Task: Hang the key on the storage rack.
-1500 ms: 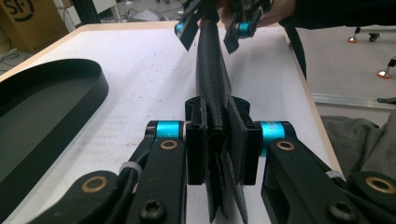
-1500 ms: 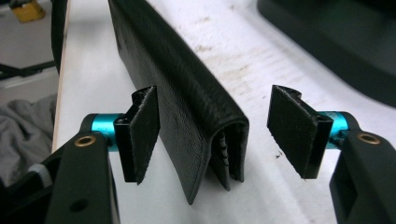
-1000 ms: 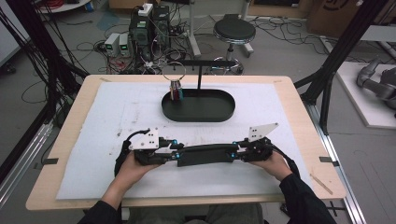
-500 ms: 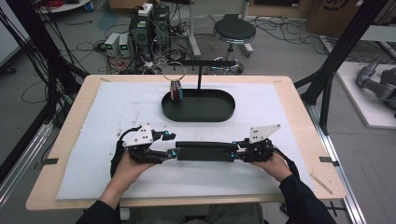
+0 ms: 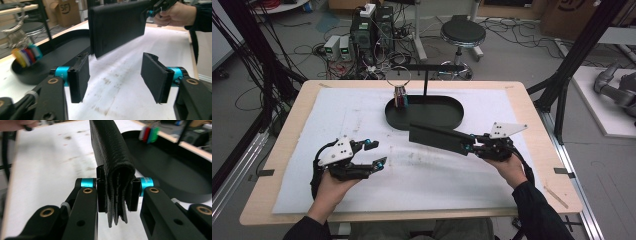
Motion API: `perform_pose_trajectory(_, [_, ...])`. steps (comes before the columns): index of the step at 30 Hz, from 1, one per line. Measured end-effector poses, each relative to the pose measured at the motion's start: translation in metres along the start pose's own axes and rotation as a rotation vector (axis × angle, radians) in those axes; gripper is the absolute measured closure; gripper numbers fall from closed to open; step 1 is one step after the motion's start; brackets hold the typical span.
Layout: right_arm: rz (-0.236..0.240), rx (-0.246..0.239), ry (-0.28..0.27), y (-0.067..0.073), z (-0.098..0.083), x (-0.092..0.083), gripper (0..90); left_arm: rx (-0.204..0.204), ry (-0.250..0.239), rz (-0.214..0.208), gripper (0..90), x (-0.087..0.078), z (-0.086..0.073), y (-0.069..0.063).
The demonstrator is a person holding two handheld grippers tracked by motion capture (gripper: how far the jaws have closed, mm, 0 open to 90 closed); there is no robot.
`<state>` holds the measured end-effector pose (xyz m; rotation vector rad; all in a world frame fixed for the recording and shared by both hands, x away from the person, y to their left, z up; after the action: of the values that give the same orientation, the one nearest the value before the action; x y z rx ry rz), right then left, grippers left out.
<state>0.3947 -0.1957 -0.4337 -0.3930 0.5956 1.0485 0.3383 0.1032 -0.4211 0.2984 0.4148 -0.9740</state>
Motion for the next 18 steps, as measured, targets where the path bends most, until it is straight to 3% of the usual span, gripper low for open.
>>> perform_pose_trajectory(8, [-0.078, 0.035, -0.014, -0.027, 0.017, 0.001, 76.5, -0.042, -0.007, 0.056, 32.5, -0.009, -0.009, 0.008])
perform_pose_trajectory(18, [-0.098, 0.032, -0.012, -0.050, 0.043, 0.019, 76.4, -0.058, -0.021, 0.077, 30.7, -0.013, -0.012, 0.012])
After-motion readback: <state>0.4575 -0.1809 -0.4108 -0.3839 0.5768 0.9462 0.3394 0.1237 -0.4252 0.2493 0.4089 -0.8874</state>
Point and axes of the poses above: each handheld gripper's, and its own axes: x roughly forward along the jaws, z roughly out of its top, y roughly to its left, the point moved 10 cm from there along x, roughly forward along the jaws, and after that the axes turned 14 degrees about y, right-handed, at the moved point
